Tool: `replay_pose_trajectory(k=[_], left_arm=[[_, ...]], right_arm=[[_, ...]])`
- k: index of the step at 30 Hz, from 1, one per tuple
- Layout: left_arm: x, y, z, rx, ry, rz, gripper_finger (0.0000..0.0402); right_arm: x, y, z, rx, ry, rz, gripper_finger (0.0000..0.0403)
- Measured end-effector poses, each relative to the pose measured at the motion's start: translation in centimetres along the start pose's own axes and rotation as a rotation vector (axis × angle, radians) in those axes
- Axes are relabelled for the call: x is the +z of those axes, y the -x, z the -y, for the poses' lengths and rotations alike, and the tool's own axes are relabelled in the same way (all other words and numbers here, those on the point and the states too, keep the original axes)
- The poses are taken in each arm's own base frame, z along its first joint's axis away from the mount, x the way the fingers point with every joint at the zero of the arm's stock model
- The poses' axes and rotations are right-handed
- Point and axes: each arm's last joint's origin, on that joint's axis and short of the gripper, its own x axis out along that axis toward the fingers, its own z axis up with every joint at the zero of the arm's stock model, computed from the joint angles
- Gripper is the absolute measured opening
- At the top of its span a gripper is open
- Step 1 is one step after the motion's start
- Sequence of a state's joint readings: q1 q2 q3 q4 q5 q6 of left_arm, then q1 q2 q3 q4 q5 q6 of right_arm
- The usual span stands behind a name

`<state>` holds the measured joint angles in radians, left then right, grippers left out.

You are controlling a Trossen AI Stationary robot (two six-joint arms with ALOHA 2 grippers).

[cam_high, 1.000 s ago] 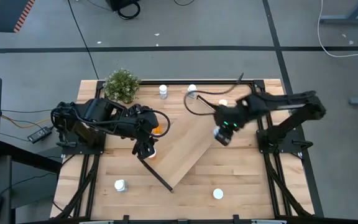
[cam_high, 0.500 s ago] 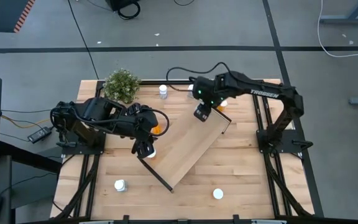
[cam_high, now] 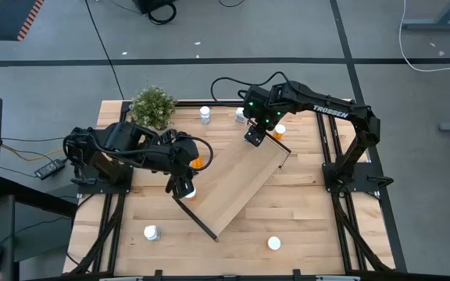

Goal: Pick and place medicine bottles onto shelf by color
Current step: Put the right white pill bottle on the shelf, then put the right orange pill bottle on the shelf

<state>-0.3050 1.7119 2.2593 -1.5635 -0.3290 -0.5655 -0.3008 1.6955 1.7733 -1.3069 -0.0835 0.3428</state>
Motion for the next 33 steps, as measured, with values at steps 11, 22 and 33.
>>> replay_pose_trajectory(k=[11, 22, 33], left_arm=[[0.0, 0.0, 0.0, 0.000, 0.000, 0.000, 0.0190], [0.0, 0.0, 0.0, -0.016, 0.000, -0.011, 0.0186], [0.0, 0.0, 0.0, -0.015, -0.008, -0.011, 0.0184]], right_arm=[[0.0, 0.0, 0.0, 0.000, -0.009, -0.002, 0.0228], [-0.1, 0.5, 0.0, -0.001, -0.025, -0.004, 0.0273], [0.5, 6.9, -0.2, -0.067, -0.073, 0.182, 0.0276]])
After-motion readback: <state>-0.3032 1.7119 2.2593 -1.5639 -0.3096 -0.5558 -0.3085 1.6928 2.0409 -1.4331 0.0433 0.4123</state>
